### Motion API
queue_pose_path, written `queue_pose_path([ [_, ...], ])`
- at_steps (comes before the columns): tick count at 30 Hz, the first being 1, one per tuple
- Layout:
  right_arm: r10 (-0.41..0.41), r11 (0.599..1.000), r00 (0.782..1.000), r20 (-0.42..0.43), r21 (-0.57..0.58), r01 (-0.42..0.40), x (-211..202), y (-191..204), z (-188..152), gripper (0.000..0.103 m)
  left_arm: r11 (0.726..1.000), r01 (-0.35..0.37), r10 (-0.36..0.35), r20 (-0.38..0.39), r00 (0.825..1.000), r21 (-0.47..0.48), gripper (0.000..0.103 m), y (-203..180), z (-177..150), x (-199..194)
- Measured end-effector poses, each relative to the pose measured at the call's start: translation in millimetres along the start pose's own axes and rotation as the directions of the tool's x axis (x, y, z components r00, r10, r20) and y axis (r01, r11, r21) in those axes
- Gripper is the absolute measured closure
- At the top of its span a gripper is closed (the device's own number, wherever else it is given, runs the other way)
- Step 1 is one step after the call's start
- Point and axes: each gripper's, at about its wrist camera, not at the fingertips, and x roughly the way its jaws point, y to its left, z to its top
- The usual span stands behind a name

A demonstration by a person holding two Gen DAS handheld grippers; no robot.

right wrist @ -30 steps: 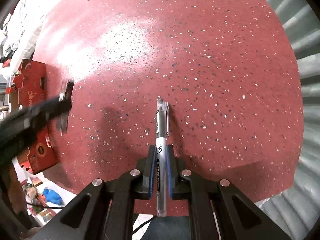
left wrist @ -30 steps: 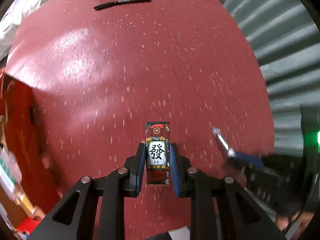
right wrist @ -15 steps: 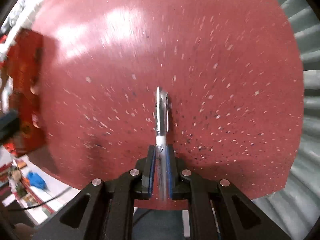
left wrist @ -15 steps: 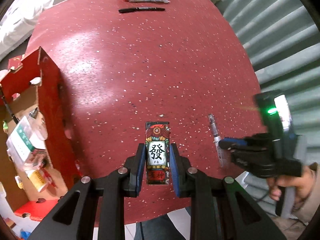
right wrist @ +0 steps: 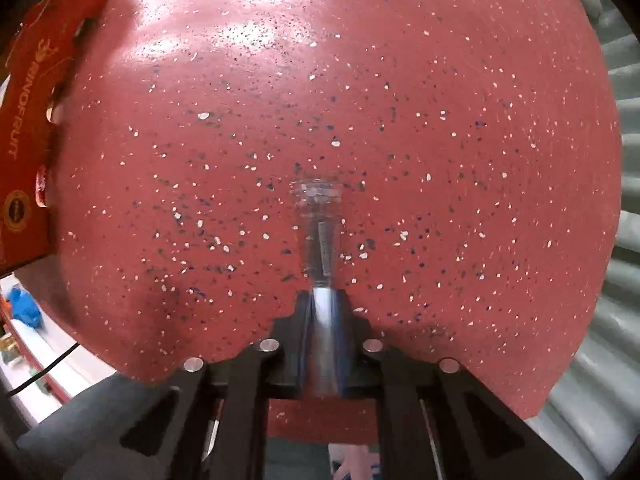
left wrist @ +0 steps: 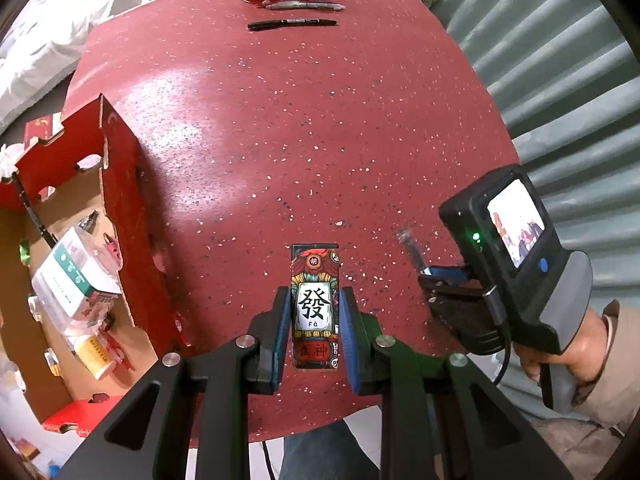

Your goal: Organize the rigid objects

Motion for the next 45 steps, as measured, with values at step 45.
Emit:
queue_pose_path([
  [45,0.294,0.84,0.933,0.209,-0.522,-0.148,-183.3,259.9,47.9,0.092,0.75,-0.117,0.265,0.134,0.955,-0.651,0.077,215.8,-119.0,-78.9],
])
